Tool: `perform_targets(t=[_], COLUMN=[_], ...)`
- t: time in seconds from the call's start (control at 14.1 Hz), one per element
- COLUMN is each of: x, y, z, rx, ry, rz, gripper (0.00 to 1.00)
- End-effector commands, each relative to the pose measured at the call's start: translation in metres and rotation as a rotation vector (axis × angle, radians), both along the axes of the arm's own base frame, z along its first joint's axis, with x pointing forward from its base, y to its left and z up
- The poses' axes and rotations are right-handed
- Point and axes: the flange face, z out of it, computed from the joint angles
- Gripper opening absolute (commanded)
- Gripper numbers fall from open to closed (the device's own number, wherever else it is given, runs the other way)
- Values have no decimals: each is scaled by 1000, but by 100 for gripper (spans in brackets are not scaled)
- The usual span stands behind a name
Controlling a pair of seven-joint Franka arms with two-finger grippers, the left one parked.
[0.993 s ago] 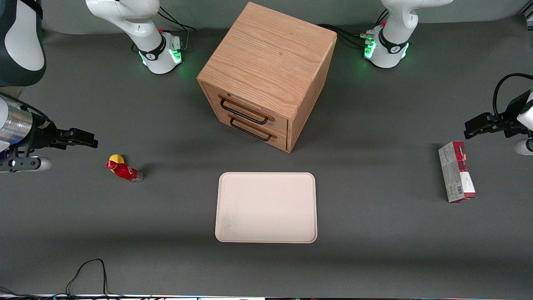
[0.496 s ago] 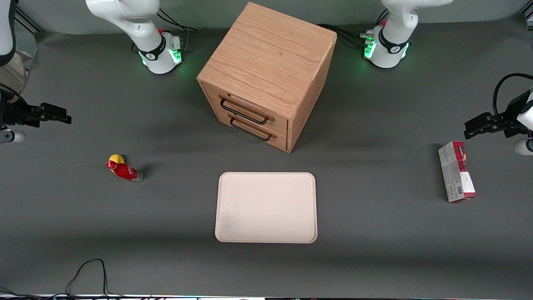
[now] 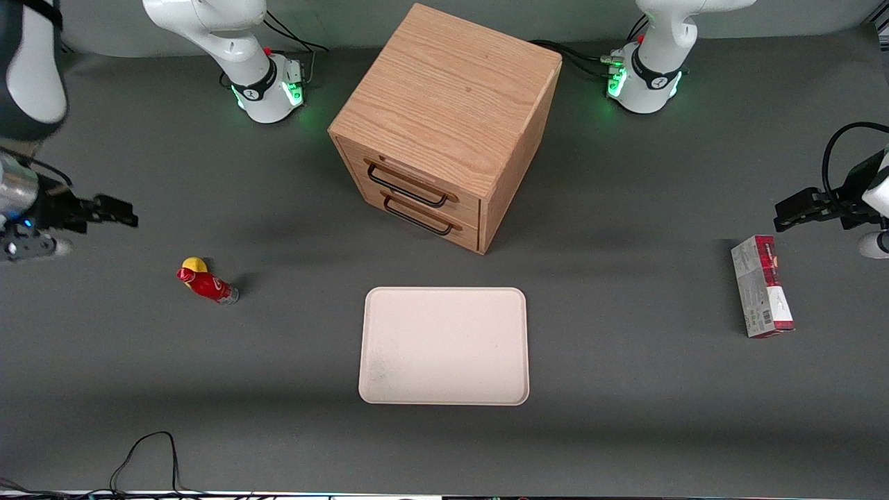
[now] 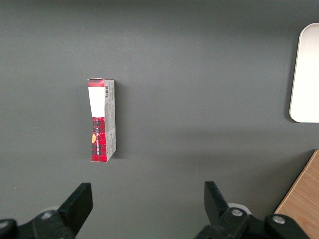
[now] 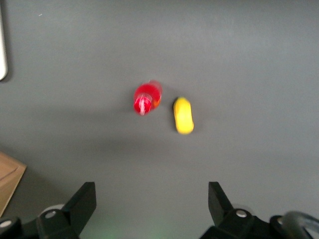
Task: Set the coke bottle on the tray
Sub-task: 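Lower the open right gripper around the bottle's cap end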
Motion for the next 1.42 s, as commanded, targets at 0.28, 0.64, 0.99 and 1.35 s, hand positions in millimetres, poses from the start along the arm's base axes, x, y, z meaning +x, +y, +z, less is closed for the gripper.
perform_targets(t=[0.28, 0.64, 0.99, 1.35], x=[41, 26, 16, 14], y=[16, 30, 35, 35], z=[-110, -134, -144, -146], rx=[3, 4, 3, 3], ry=[-40, -27, -48, -45], rz=[9, 10, 11, 10], gripper=[100, 100, 100, 99])
